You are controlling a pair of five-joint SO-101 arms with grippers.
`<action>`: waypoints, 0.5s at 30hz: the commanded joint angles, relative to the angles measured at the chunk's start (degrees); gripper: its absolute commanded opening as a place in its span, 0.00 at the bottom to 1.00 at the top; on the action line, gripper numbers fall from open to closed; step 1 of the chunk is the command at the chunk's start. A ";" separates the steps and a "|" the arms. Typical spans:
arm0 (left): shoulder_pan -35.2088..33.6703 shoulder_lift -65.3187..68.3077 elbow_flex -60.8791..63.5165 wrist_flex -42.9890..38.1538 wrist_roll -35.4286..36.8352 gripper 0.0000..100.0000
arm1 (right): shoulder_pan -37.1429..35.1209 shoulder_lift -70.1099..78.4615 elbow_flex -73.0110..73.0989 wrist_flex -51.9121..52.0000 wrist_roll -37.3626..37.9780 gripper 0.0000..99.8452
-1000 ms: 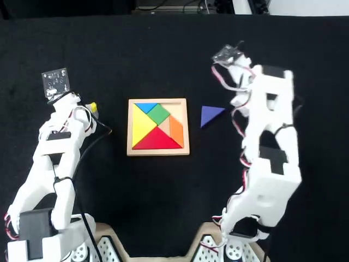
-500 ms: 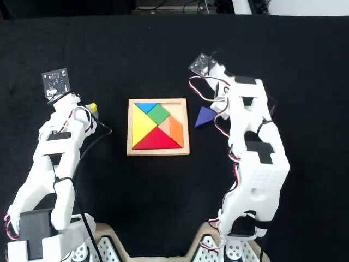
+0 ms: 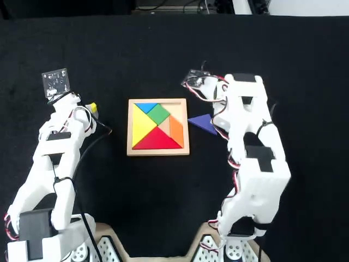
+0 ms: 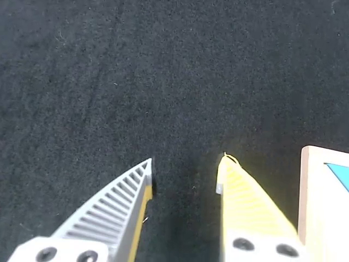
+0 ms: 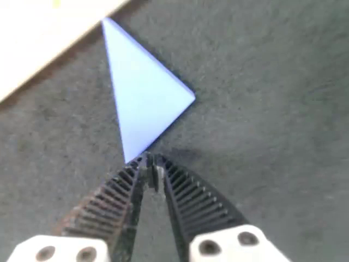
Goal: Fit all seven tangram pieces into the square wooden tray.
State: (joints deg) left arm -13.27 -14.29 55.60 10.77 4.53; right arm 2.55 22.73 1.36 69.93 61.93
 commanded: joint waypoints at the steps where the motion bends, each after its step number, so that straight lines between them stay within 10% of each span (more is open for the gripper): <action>1: -0.48 -0.26 -0.84 -1.23 -0.09 0.20 | -0.53 -6.81 -2.07 0.70 -0.70 0.01; 8: -0.48 -0.26 -0.84 -1.23 -0.09 0.20 | -6.24 -7.87 -2.24 -2.99 -15.21 0.06; 15: -0.66 -0.26 -0.92 -1.23 -0.09 0.20 | -8.44 -2.86 -1.71 -1.76 -12.66 0.25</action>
State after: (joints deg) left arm -13.27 -14.29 55.60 10.77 4.53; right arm -4.40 19.65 1.36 68.18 47.34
